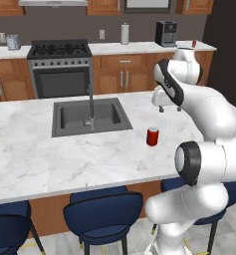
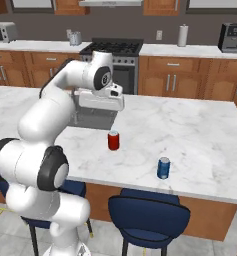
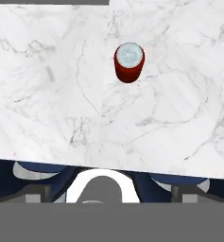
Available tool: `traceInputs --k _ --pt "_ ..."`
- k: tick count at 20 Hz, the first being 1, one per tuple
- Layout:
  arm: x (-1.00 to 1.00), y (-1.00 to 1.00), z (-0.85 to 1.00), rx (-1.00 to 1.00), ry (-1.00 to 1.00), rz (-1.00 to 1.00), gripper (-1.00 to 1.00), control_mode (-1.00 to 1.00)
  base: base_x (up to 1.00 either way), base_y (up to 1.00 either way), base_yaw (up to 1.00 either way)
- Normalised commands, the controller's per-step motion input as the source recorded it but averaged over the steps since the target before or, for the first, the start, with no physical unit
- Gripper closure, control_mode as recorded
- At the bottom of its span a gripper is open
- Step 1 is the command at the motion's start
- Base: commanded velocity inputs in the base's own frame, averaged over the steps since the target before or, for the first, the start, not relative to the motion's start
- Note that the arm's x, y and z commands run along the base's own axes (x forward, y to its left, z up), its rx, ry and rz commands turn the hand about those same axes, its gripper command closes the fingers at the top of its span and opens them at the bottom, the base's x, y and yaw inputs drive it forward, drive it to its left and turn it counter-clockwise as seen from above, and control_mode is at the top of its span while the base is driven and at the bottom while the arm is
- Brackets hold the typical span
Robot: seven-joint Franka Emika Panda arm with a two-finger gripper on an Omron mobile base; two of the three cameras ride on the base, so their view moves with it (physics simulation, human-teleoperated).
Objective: Four empty soda cans are scattered around the kitchen. Gather all the cans and cluster them next to the stove for recycling.
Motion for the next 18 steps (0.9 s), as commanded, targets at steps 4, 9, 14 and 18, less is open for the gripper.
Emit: traceInputs --k 4,9,14,18 --pt "0.57 0.17 -0.58 -0.10 0.00 0.00 -1.00 -1.00 0.00 0.00 0.00" --pt "0.47 0.11 -0.41 -0.06 0.00 0.00 -1.00 -1.00 0.00 0.00 0.00" --pt "0.41 -0.05 -0.34 -0.02 -0.01 0.01 -1.00 -1.00 0.00 0.00 0.00" --pt "0.56 -0.13 -0.28 0.00 -0.03 0.01 -1.00 -1.00 0.00 0.00 0.00"
